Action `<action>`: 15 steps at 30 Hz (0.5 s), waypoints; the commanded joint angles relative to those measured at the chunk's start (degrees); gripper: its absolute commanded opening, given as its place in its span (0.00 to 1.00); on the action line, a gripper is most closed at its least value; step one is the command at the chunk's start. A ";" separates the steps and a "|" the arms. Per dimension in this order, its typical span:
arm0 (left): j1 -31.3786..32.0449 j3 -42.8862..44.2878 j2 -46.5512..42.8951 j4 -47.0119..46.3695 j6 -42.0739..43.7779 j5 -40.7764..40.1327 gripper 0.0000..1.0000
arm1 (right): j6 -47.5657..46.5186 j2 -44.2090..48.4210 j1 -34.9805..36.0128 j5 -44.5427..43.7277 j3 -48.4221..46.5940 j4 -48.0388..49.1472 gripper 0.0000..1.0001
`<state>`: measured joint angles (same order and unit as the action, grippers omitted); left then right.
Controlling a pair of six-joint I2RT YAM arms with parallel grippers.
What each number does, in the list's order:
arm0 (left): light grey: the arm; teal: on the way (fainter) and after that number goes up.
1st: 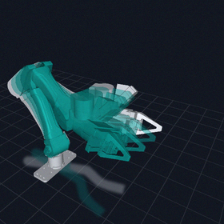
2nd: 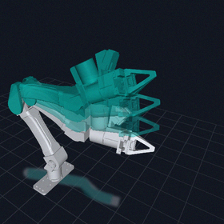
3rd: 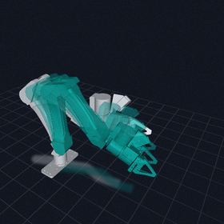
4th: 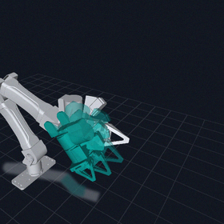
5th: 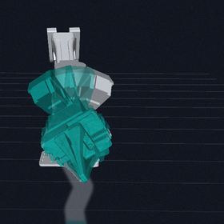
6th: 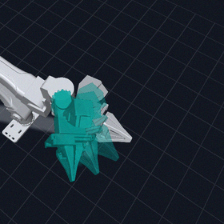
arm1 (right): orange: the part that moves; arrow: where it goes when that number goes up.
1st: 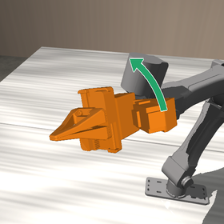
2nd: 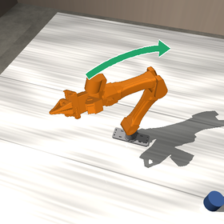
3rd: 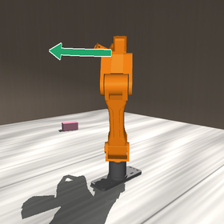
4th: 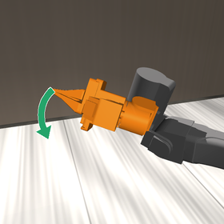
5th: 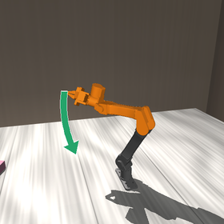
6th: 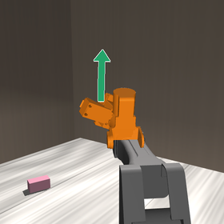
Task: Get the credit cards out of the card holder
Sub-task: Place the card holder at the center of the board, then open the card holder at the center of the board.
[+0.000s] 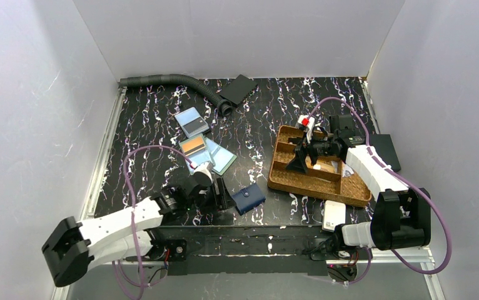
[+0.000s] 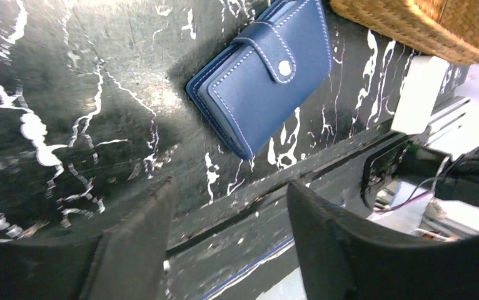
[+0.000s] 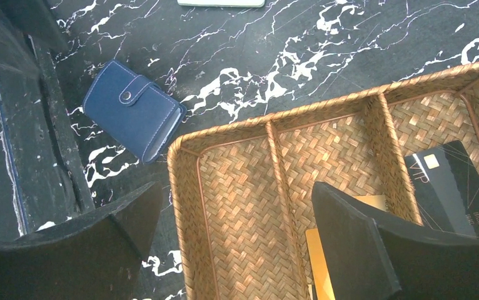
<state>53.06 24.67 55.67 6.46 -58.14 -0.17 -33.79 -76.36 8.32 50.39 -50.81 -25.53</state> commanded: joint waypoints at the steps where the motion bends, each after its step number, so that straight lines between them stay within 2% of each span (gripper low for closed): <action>1: 0.21 8.94 -5.32 16.95 16.44 -3.47 0.74 | -1.63 -0.53 -0.14 2.13 -1.31 -0.74 0.98; 3: 0.20 12.29 -3.61 17.64 25.96 -0.55 0.79 | -1.89 -0.61 -0.14 2.38 -1.31 -0.88 0.98; 6: 0.20 17.49 2.94 17.47 38.00 2.74 0.79 | -2.11 -0.65 -0.14 2.55 -1.23 -1.00 0.98; 8: 0.21 20.73 8.04 16.76 43.03 2.31 0.79 | -2.31 -0.58 -0.14 2.21 -1.17 -1.10 0.98; 12: 0.25 23.81 15.53 10.99 47.91 -1.67 0.74 | -2.52 -0.46 -0.14 1.54 -1.05 -1.15 0.98; 15: 0.32 25.57 20.39 7.23 47.07 -2.07 0.66 | -2.62 -0.51 -0.14 1.35 -1.10 -1.22 0.98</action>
<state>53.06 47.08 72.09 17.21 -16.78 -0.11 -35.02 -76.62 8.32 51.12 -50.81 -26.23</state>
